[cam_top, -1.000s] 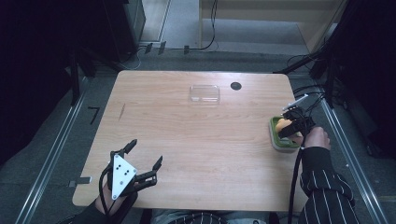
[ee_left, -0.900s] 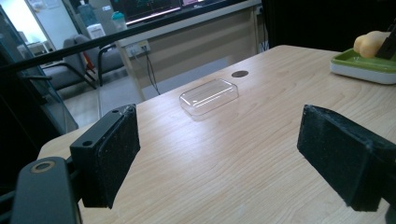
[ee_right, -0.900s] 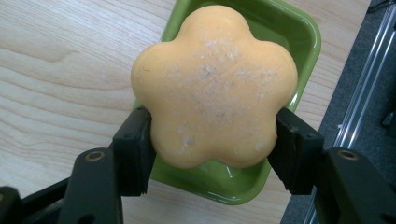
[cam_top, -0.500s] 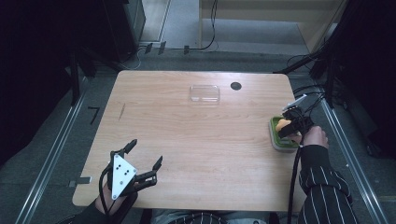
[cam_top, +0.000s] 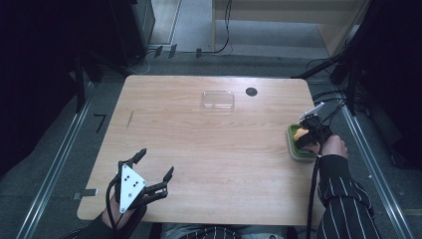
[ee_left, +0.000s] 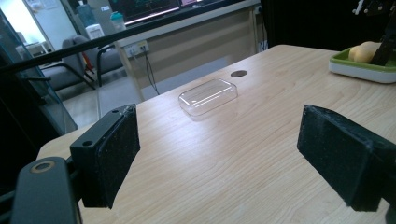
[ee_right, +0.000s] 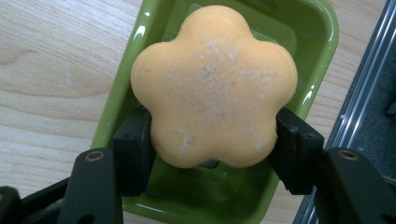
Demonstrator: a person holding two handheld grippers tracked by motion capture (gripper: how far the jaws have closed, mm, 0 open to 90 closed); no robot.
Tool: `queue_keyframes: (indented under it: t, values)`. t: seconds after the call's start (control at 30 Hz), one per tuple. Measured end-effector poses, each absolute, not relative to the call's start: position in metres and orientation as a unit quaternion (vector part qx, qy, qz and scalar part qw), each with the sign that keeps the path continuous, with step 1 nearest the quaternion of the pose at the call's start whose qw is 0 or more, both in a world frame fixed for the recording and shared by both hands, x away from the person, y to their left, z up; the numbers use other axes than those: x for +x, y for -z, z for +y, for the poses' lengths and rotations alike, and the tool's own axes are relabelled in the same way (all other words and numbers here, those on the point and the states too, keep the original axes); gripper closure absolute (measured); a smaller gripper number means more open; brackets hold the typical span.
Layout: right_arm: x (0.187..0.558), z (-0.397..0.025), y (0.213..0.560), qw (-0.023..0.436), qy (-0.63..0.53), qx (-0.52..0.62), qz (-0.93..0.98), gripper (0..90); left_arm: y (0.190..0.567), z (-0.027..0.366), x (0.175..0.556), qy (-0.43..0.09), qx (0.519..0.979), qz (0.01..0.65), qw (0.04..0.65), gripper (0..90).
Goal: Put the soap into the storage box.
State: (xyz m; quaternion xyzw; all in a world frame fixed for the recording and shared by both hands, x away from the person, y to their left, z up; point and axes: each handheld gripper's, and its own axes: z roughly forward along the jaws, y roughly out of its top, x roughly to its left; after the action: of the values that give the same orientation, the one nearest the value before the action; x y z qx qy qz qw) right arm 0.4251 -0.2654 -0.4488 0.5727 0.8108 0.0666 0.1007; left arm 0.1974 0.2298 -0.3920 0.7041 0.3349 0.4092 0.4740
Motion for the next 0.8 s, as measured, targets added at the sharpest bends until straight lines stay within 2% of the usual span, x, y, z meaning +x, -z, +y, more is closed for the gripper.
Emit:
queue_keyframes:
  t: [0.8]
  values:
    - [0.4269,-0.2627,0.4551,0.096,-0.05,0.572,0.813,39.0,0.392,0.2303,0.1967,-0.409,0.702,0.337,0.475,13.5]
